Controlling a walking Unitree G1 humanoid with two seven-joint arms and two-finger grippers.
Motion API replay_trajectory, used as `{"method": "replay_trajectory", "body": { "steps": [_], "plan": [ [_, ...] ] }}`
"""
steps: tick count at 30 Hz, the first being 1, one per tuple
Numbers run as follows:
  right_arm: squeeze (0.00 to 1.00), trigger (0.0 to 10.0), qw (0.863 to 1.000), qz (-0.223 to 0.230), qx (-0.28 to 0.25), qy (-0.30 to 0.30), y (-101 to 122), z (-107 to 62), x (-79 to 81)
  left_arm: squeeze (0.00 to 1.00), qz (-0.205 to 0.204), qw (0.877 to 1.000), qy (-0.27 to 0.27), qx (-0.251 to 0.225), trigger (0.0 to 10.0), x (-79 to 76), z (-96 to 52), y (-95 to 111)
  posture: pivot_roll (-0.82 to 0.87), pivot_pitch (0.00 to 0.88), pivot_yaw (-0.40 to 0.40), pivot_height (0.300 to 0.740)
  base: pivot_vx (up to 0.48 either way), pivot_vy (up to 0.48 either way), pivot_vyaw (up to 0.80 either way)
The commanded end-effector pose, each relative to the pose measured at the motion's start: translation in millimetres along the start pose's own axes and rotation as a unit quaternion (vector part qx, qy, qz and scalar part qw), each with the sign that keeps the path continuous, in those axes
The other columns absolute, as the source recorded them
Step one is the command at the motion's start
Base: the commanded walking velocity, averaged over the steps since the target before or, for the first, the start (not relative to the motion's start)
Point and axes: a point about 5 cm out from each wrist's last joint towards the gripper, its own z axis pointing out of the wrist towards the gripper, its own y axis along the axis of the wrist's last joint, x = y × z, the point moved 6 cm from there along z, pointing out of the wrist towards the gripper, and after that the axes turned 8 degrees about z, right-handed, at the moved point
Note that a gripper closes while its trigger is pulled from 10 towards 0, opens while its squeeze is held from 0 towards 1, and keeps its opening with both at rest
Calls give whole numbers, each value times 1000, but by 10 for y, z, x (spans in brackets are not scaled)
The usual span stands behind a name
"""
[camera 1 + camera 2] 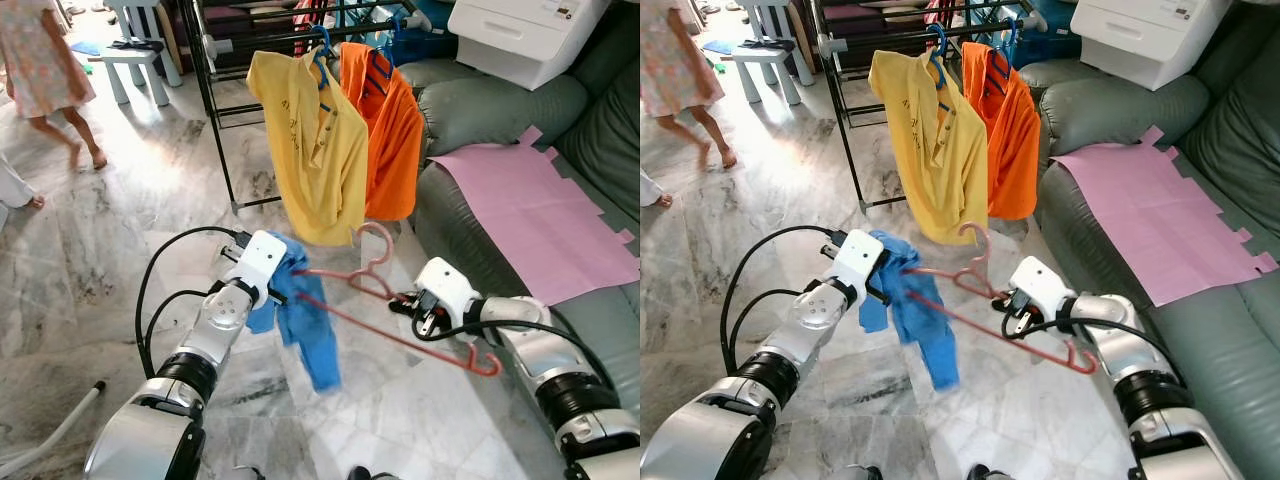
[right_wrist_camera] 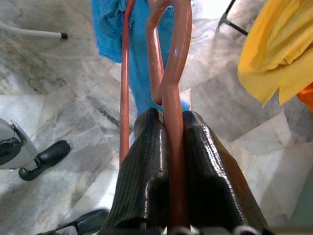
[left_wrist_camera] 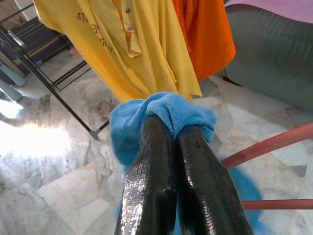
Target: Hang hanger
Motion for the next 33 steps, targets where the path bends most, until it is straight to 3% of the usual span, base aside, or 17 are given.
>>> {"method": "replay_trajectory", "body": {
  "steps": [1,6,8,10,11,12,14,15,16,18,19,20,24,25,26,29,33],
  "plan": [
    [0,10000,999,-29,-38,-27,211,-20,-92,0,5,999,48,6,10000,173,-21,-32,-109,92,-9,740,0,0,0],
    [0,10000,996,-37,-65,-58,350,-62,-203,0,-11,994,106,14,10000,423,-48,-56,-111,98,-9,740,0,0,0],
    [0,10000,997,-31,-62,-22,341,-71,-105,0,-10,991,134,21,10000,543,-72,-81,-112,103,-6,740,0,0,0],
    [0,10000,999,-35,-34,13,240,-86,-1,0,-14,988,154,26,10000,636,-96,-108,-113,105,-3,740,0,0,0],
    [0,10000,998,-50,5,30,86,-117,49,0,-16,985,170,27,10000,705,-117,-116,-113,106,-2,740,0,0,0],
    [0,10000,998,-50,5,30,86,-117,49,0,-16,985,170,27,10000,705,-117,-116,-113,106,-2,740,0,0,0],
    [0,10000,996,-72,50,-21,-92,-182,-137,0,-16,981,189,26,10000,775,-141,-118,-112,109,2,740,0,0,0],
    [0,10000,996,-72,50,-21,-92,-182,-137,0,-16,981,189,26,10000,775,-141,-118,-112,109,2,740,0,0,0],
    [0,10000,994,-69,57,-61,-114,-220,-284,0,-16,981,191,23,10000,781,-145,-112,-112,111,5,740,0,0,0],
    [0,10000,992,-71,61,-81,-117,-239,-352,0,-15,981,192,23,10000,779,-144,-110,-111,112,6,740,0,0,0],
    [0,10000,985,-85,63,-138,-74,-305,-537,0,-18,981,190,24,10000,760,-139,-112,-110,113,8,740,0,0,0],
    [0,10000,977,-78,47,-194,26,-375,-711,0,-16,982,185,25,10000,730,-131,-113,-112,114,10,740,0,0,0],
    [0,10000,966,-60,-38,-250,359,-430,-860,0,-19,984,177,23,10000,683,-120,-107,-111,114,12,740,0,0,0],
    [0,10000,967,-43,-78,-237,475,-402,-811,0,-22,985,167,23,10000,649,-109,-107,-111,114,12,740,0,0,0],
    [0,10000,967,-43,-78,-237,475,-402,-811,0,-22,985,167,23,10000,649,-109,-107,-111,114,12,740,0,0,0],
    [0,10000,970,-20,-148,-190,683,-341,-651,0,-25,989,146,19,10000,558,-83,-88,-109,114,12,740,0,0,0],
    [0,10000,973,-24,-149,-176,692,-272,-577,0,-23,990,142,18,10000,526,-76,-79,-109,112,11,740,0,0,0]
  ]
}}
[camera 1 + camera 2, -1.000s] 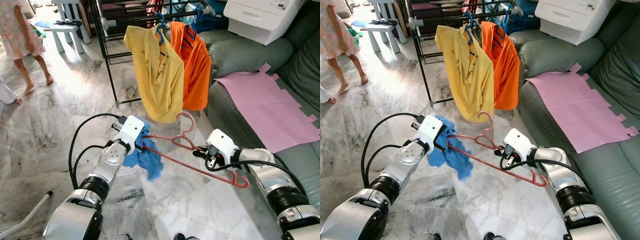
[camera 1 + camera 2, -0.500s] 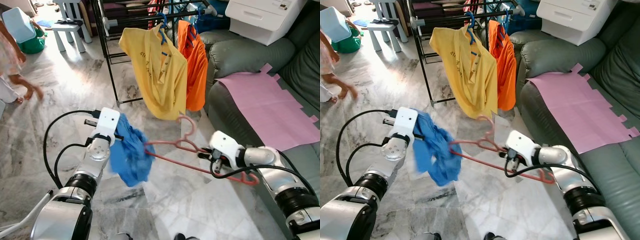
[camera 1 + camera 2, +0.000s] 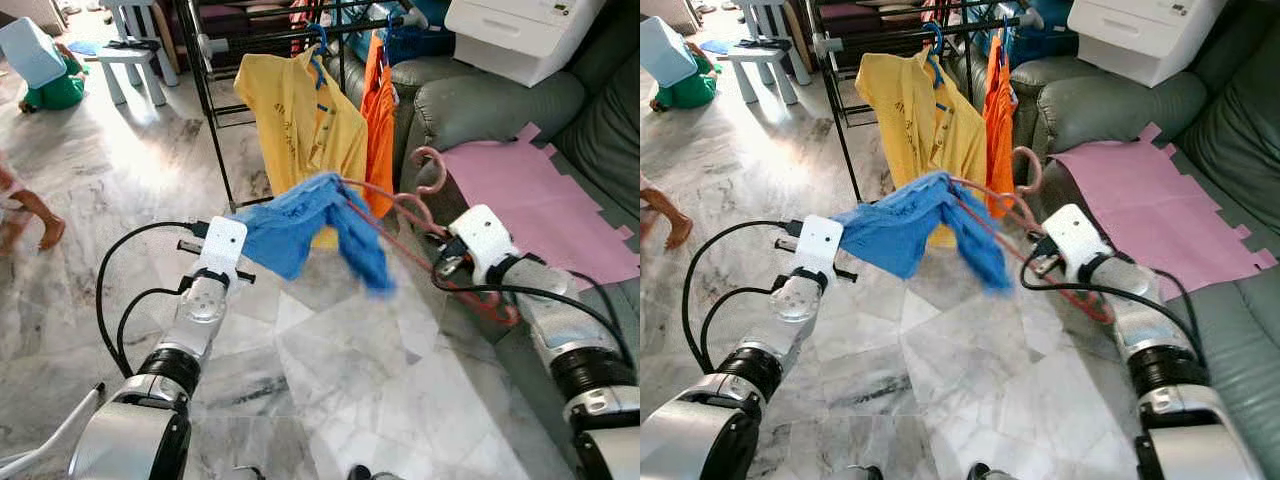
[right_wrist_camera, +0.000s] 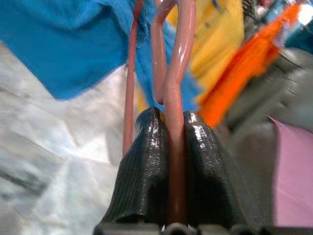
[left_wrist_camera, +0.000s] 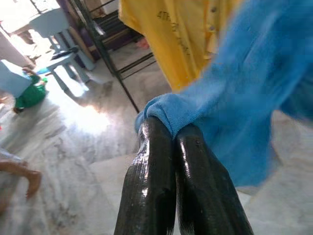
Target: Hang hanger
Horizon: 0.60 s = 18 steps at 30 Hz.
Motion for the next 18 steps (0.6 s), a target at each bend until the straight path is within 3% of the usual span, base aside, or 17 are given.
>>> {"method": "replay_trajectory", "body": {
  "steps": [1,4,7,13,16,18],
  "plan": [
    [0,10000,1000,-12,-25,6,123,-3,5,0,3,1000,-1,-5,10000,6,11,31,-109,112,11,740,0,0,0],
    [0,10000,1000,-15,-20,16,91,4,41,0,2,1000,1,-5,10000,5,14,39,-107,108,7,740,0,0,0],
    [0,10000,997,-34,26,66,-101,-39,170,0,1,1000,10,-11,10000,40,15,60,-108,103,5,740,0,0,0],
    [0,10000,990,-37,107,86,-441,-137,186,0,-6,999,34,-14,10000,146,24,76,-109,101,-1,740,0,0,0],
    [0,10000,968,-75,183,154,-770,-338,326,0,-3,999,38,-14,10000,168,28,84,-107,100,-2,740,0,0,0],
    [0,10000,949,-119,240,164,-971,-490,264,0,-3,999,37,-15,10000,164,27,82,-107,100,-2,740,0,0,0]
  ]
}}
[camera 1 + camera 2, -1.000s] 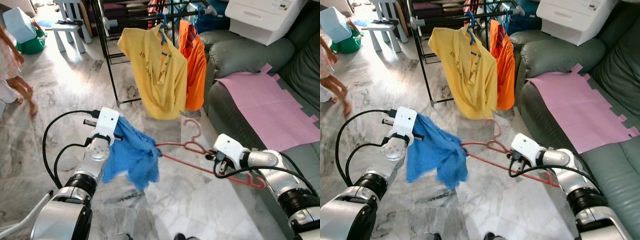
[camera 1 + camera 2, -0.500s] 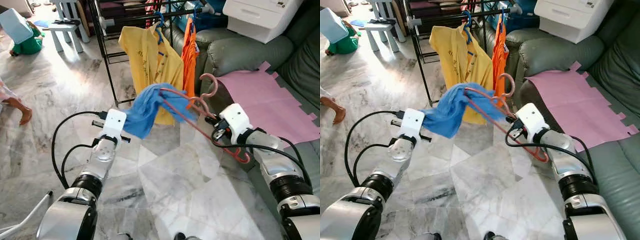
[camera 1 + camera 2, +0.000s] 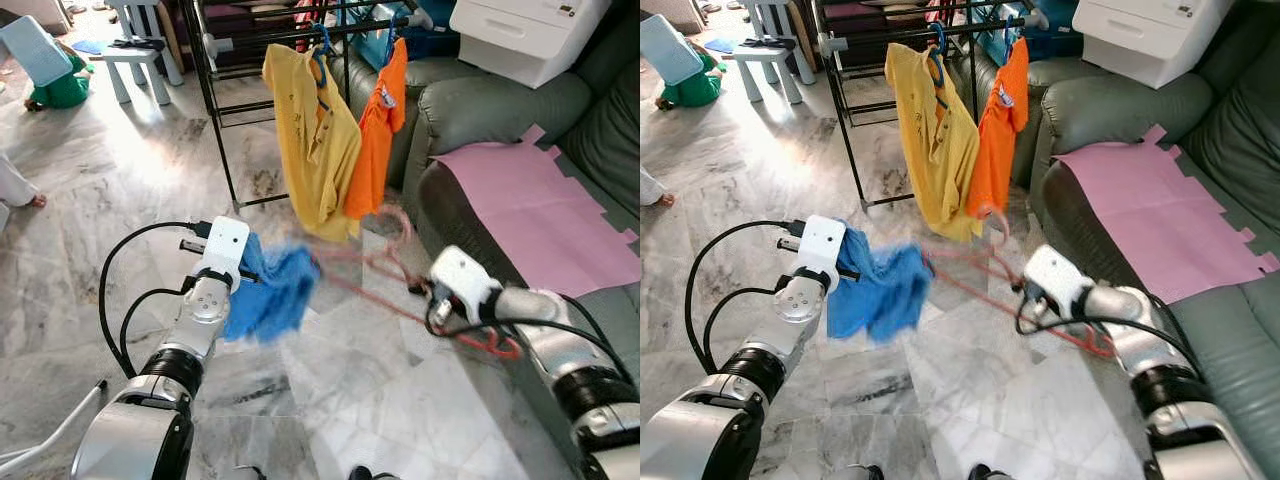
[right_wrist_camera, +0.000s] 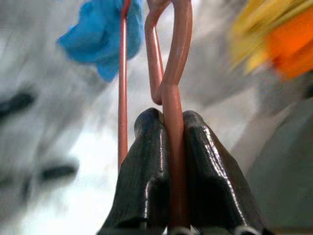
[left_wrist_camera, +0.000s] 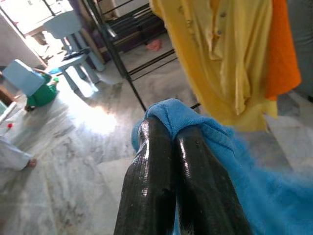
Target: Hang hanger
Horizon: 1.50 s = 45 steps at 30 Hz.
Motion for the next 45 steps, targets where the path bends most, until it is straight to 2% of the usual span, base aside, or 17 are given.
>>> {"method": "replay_trajectory", "body": {
  "steps": [1,3,7,16,18,19,20,21,22,26,27,30,32,37,40,43,45],
  "plan": [
    [0,10000,998,-43,55,1,-170,-63,-30,0,-4,1000,9,-11,10000,53,30,77,-107,100,-2,740,0,0,0],
    [0,10000,995,-62,75,-19,-225,-93,-109,0,-6,1000,4,-11,10000,27,25,73,-107,100,-2,740,0,0,0],
    [0,10000,998,12,-15,52,52,-88,99,0,-6,1000,-16,-13,10000,-87,9,76,-114,99,5,740,0,0,0],
    [0,10000,990,-47,71,113,-286,-63,399,0,10,993,-104,-48,10000,-497,-62,205,-111,103,8,740,0,0,0],
    [0,10000,992,-57,64,94,-244,-57,337,0,22,993,-109,-47,10000,-534,-79,187,-111,103,8,740,0,0,0],
    [0,10000,997,-71,23,15,-32,-19,79,0,23,992,-119,-36,10000,-583,-104,123,-106,103,6,740,0,0,0],
    [0,10000,997,-71,23,15,-32,-19,79,0,23,992,-119,-36,10000,-583,-104,123,-106,103,6,740,0,0,0],
    [0,10000,997,-68,-11,-37,137,-17,-91,0,22,992,-123,-27,10000,-604,-118,79,-106,103,6,740,0,0,0],
    [0,10000,990,-69,-78,-95,446,-62,-284,0,23,991,-128,-17,10000,-636,-141,18,-106,103,6,740,0,0,0],
    [0,10000,967,-88,-169,-168,904,-240,-506,0,23,990,-136,-13,10000,-673,-165,-17,-114,104,7,740,0,0,0],
    [0,10000,967,-88,-169,-168,904,-240,-506,0,23,990,-136,-13,10000,-673,-165,-17,-114,104,7,740,0,0,0],
    [0,10000,945,-90,-235,-209,1219,-418,-624,0,28,992,-126,1,10000,-633,-153,-66,-118,103,9,740,0,0,0],
    [0,10000,945,-90,-235,-209,1219,-418,-624,0,28,992,-126,1,10000,-633,-153,-66,-118,103,9,740,0,0,0],
    [0,10000,927,-90,-281,-233,1418,-562,-703,0,31,992,-118,20,10000,-573,-142,-140,-124,100,10,740,0,0,0],
    [0,10000,933,-81,-269,-227,1362,-540,-706,0,29,993,-114,21,10000,-567,-139,-139,-124,98,8,740,0,0,0],
    [0,10000,963,-91,-203,-155,1088,-350,-512,0,29,994,-101,19,10000,-527,-119,-114,-124,98,7,740,0,0,0],
    [0,10000,984,-95,-121,-87,733,-207,-312,0,27,996,-89,17,10000,-483,-101,-93,-124,98,7,740,0,0,0]
  ]
}}
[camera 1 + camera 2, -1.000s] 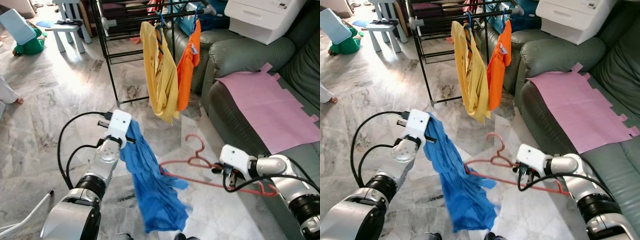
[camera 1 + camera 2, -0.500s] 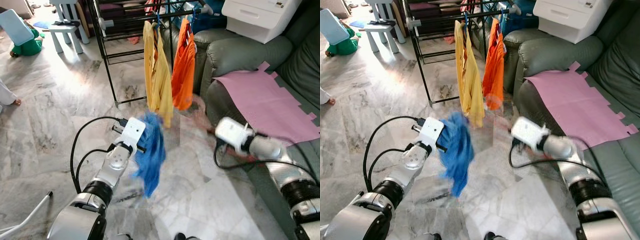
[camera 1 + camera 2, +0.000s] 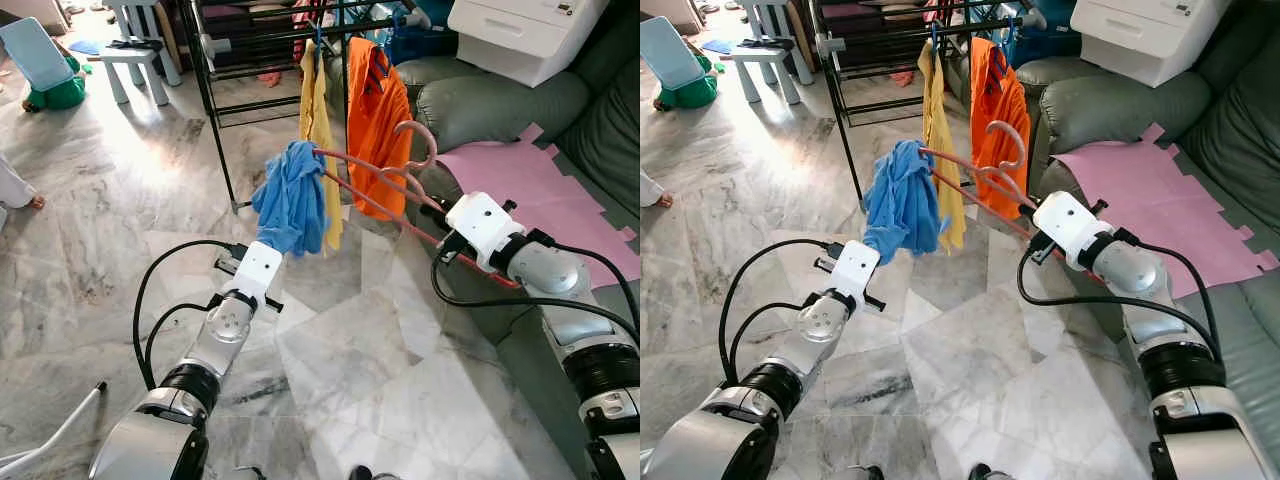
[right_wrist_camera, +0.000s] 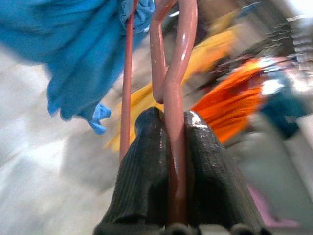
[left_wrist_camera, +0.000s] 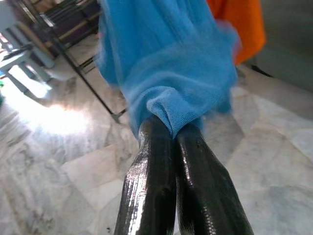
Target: Hang hanger
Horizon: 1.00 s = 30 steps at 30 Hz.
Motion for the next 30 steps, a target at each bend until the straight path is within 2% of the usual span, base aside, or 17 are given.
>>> {"method": "replay_trajectory", "body": {
  "steps": [1,2,3,4,7,9,11,14,17,19,24,26,30],
  "plan": [
    [0,10000,991,-10,79,106,-368,-97,398,0,2,1000,23,2,10000,123,24,23,-124,97,6,740,0,0,0],
    [0,10000,991,-10,79,106,-368,-97,398,0,2,1000,23,2,10000,123,24,23,-124,97,6,740,0,0,0],
    [0,10000,980,-15,118,162,-555,-215,596,0,5,1000,31,2,10000,159,29,32,-123,98,5,740,0,0,0],
    [0,10000,975,-13,134,175,-628,-259,649,0,4,999,37,1,10000,184,31,39,-123,98,5,740,0,0,0],
    [0,10000,969,6,152,196,-715,-322,749,0,-4,999,51,-6,10000,249,37,73,-124,99,5,740,0,0,0],
    [0,10000,962,19,164,219,-772,-373,862,0,-9,998,53,-25,10000,261,52,165,-124,101,8,740,0,0,0],
    [0,10000,961,21,169,220,-795,-379,874,0,-10,998,50,-31,10000,249,56,198,-124,101,8,740,0,0,0],
    [0,10000,950,36,197,238,-909,-445,976,0,-18,997,11,-78,10000,98,70,413,-124,101,8,740,0,0,0],
    [0,10000,936,68,197,282,-903,-516,1182,0,-5,991,-32,-127,10000,-69,41,605,-115,106,10,740,0,0,0],
    [0,10000,928,81,195,305,-881,-547,1282,0,2,988,-63,-140,10000,-180,21,649,-113,108,11,740,0,0,0],
    [0,10000,913,95,170,359,-720,-589,1485,0,41,980,-103,-163,10000,-382,-41,683,-113,113,18,740,0,0,0],
    [0,10000,908,104,157,375,-628,-596,1530,0,47,974,-132,-179,10000,-516,-90,723,-113,113,18,740,0,0,0],
    [0,10000,912,97,165,362,-642,-544,1505,0,49,954,-202,-217,10000,-825,-230,839,-112,117,11,740,0,0,0]
  ]
}}
